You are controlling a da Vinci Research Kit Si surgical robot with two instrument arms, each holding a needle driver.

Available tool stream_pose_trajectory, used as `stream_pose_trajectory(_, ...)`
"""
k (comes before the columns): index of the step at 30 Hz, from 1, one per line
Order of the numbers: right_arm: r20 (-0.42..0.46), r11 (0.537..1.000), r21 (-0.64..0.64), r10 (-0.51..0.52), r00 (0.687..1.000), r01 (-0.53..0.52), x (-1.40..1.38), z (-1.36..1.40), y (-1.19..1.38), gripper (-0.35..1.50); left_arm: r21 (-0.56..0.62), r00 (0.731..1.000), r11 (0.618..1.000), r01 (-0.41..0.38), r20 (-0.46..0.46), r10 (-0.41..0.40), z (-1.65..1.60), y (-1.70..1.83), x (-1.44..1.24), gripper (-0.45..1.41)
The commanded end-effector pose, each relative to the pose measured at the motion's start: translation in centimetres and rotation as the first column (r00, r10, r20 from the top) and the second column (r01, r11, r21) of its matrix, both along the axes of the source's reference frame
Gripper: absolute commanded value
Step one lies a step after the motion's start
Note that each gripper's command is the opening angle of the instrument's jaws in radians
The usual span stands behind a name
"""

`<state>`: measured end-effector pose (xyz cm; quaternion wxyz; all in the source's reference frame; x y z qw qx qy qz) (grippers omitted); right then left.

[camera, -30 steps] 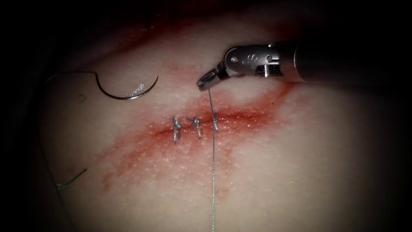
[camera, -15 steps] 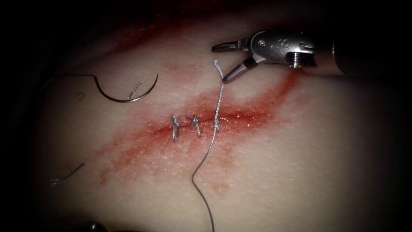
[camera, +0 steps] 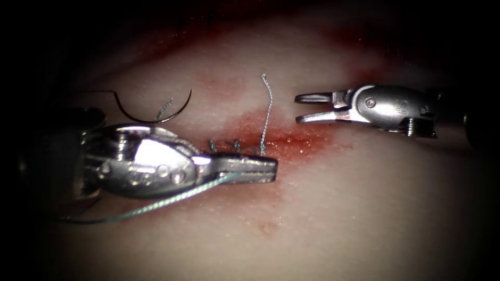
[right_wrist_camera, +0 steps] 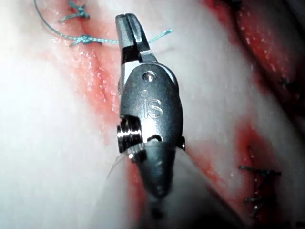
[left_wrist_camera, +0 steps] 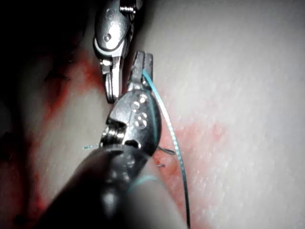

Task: Wound Closure

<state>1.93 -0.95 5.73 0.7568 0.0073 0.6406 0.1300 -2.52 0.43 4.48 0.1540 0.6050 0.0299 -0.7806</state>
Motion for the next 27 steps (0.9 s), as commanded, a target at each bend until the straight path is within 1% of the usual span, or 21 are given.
stream_pose_trajectory(1,-0.027,1.0,0.011,0.013,1.0,-0.013,0.29,0.11,-0.06,-0.35,0.011,1.0,1.0,-0.014,0.014,0.014,0.05,0.08,-0.03,-0.45)
stream_pose_trajectory(4,-0.047,0.999,0.033,0.031,0.998,-0.03,0.49,0.19,-0.05,-0.35,0.013,0.999,0.999,-0.034,0.034,0.034,0.02,0.18,-0.02,-0.45)
stream_pose_trajectory(8,-0.078,0.998,0.053,0.033,0.996,-0.029,0.75,0.34,-0.07,-0.35,0.034,0.993,0.996,-0.077,0.092,0.074,0.0,0.32,0.0,-0.45)
stream_pose_trajectory(9,-0.091,0.998,0.054,0.024,0.996,-0.02,0.89,0.42,-0.09,-0.35,0.037,0.99,0.994,-0.1,0.106,0.095,0.0,0.37,0.01,-0.45)
stream_pose_trajectory(10,-0.098,0.998,0.055,0.021,0.995,-0.016,0.95,0.45,-0.1,-0.35,0.039,0.987,0.992,-0.119,0.115,0.114,0.01,0.4,0.01,-0.45)
stream_pose_trajectory(13,-0.125,0.999,0.05,0.008,0.992,-0.002,1.1,0.51,-0.13,-0.35,0.039,0.981,0.99,-0.139,0.14,0.132,0.04,0.48,0.0,-0.45)
stream_pose_trajectory(15,-0.169,0.999,0.04,-0.015,0.985,0.023,1.2,0.52,-0.16,-0.35,0.036,0.977,0.988,-0.151,0.156,0.144,0.08,0.54,0.0,-0.45)
stream_pose_trajectory(17,-0.194,0.998,0.042,-0.033,0.98,0.042,1.22,0.51,-0.2,-0.35,0.033,0.978,0.988,-0.149,0.153,0.142,0.13,0.59,0.0,-0.45)
stream_pose_trajectory(21,-0.233,0.994,0.062,-0.075,0.97,0.092,1.24,0.45,-0.28,-0.35,0.014,0.988,0.993,-0.115,0.106,0.113,0.33,0.74,0.04,-0.45)
stream_pose_trajectory(23,-0.296,0.991,0.076,-0.086,0.951,0.114,1.24,0.41,-0.33,-0.35,-0.002,0.992,0.995,-0.1,0.079,0.1,0.55,0.83,0.09,-0.45)
stream_pose_trajectory(27,-0.344,0.987,0.092,-0.093,0.934,0.132,1.22,0.35,-0.33,-0.35,-0.02,0.992,0.995,-0.101,0.07,0.103,0.81,0.85,0.14,-0.45)
